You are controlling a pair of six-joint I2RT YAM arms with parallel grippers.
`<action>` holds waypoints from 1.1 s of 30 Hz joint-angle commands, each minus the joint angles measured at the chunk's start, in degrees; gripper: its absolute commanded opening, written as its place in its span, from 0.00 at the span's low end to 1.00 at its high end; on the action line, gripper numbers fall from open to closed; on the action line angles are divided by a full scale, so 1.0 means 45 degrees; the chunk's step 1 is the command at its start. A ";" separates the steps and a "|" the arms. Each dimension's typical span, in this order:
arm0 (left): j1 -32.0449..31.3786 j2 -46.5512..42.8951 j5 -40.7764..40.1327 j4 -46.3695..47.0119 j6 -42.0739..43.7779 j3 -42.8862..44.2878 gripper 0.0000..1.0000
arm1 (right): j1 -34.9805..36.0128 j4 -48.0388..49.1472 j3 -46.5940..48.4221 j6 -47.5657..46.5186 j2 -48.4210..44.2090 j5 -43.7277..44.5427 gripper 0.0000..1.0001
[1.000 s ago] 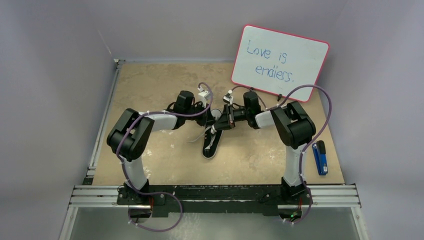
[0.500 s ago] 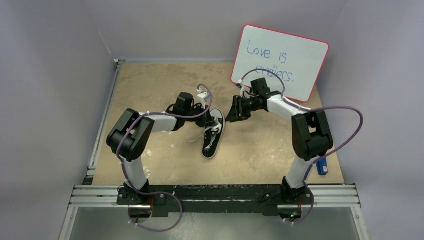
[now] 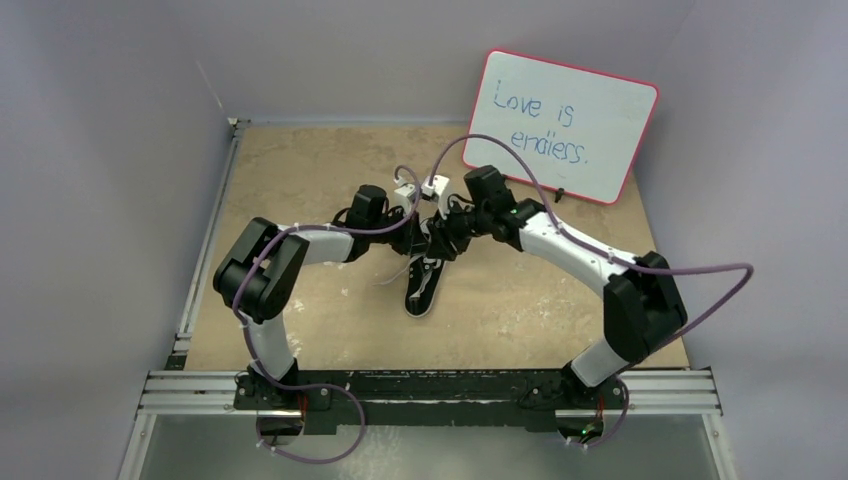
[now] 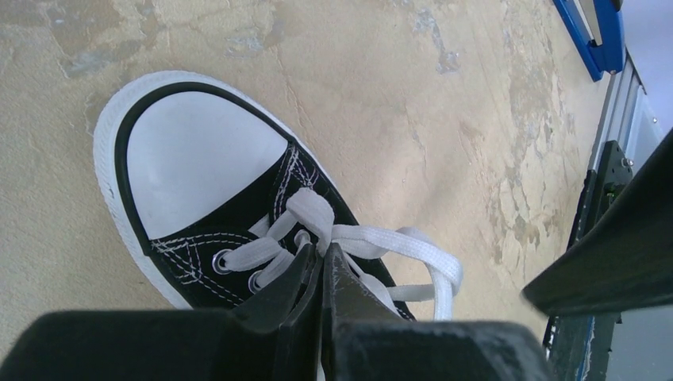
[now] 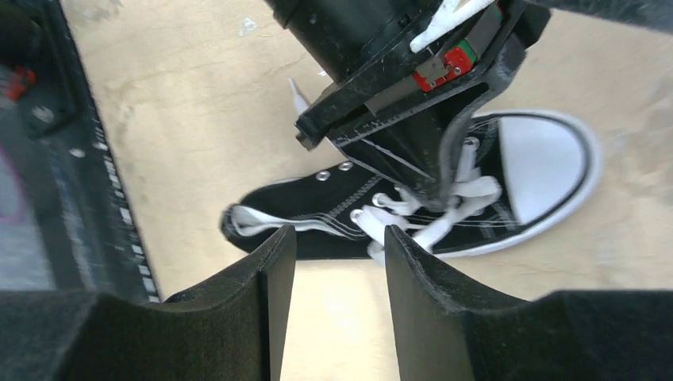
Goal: Tie the shoes
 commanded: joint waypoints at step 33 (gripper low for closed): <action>0.0067 -0.0616 0.0878 0.0366 -0.0443 -0.0535 0.00 | 0.0365 0.2055 -0.1265 -0.9969 0.0821 -0.0866 0.43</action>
